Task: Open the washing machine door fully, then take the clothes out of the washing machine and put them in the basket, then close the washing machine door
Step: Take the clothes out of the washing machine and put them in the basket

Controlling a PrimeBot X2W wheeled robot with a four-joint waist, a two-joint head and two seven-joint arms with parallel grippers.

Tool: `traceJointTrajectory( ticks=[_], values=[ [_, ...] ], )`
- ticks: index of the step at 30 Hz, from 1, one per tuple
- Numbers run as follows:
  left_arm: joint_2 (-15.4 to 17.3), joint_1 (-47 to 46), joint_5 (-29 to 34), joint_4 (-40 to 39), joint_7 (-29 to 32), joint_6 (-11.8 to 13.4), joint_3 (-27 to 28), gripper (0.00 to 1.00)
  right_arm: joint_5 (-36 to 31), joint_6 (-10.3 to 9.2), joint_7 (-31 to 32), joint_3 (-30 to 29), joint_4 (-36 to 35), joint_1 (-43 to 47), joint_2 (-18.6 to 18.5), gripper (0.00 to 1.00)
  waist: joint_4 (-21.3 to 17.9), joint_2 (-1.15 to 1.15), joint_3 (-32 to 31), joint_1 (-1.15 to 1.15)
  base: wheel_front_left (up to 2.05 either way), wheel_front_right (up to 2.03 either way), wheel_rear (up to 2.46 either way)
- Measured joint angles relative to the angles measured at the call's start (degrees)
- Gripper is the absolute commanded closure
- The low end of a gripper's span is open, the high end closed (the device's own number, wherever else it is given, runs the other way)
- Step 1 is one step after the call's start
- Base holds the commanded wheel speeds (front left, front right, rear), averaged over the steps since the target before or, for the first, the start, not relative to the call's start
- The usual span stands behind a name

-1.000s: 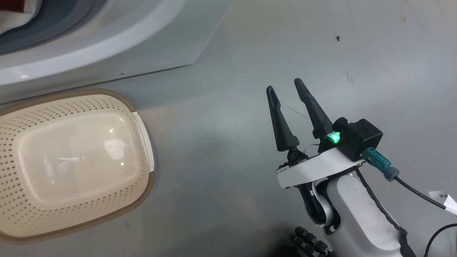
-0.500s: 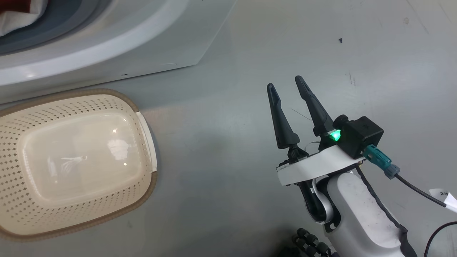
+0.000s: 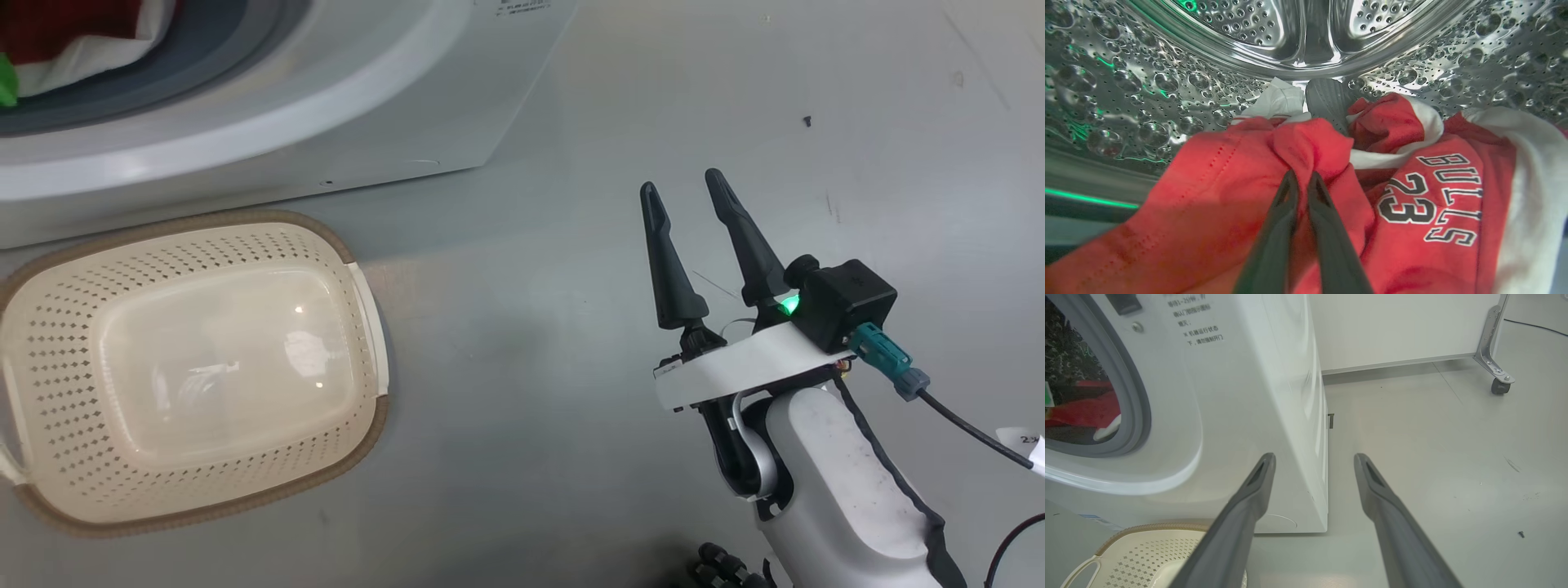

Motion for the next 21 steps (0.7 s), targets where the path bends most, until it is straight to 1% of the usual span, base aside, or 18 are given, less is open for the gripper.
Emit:
traceJointTrajectory(
  ticks=[5, 14, 16, 21],
  values=[
    [-2.56, 2.82, -2.04, 0.91, -4.8, -0.89, 0.81, 1.0, -1.2, 0.03, 0.0, -1.48, 1.29, 0.01, 0.0, 0.0, 1.29, 0.0, -1.82, 0.0, 0.0, 0.0, 0.0],
    [-5.19, 9.03, -3.42, 2.1, -13.16, -2.56, 1.09, 1.0, -3.23, 0.63, 0.0, -3.72, 3.54, 0.47, -0.02, 0.0, 3.86, 0.0, -6.56, 0.0, 0.0, 0.0, 0.0],
    [-5.7, 10.54, -3.49, 2.45, -14.79, -2.78, 1.09, 1.0, -3.31, 1.14, -0.01, -4.16, 3.97, 1.16, -0.03, 0.0, 4.44, 0.0, -7.82, 0.0, 0.0, 0.0, 0.0],
    [-6.79, 13.77, -4.01, 2.72, -18.08, -3.38, 0.99, 1.0, -3.37, 1.57, -0.01, -5.42, 5.13, 3.76, -0.04, 0.0, 5.94, 0.0, -11.04, 0.0, 0.0, 0.0, 0.0]
  ],
)
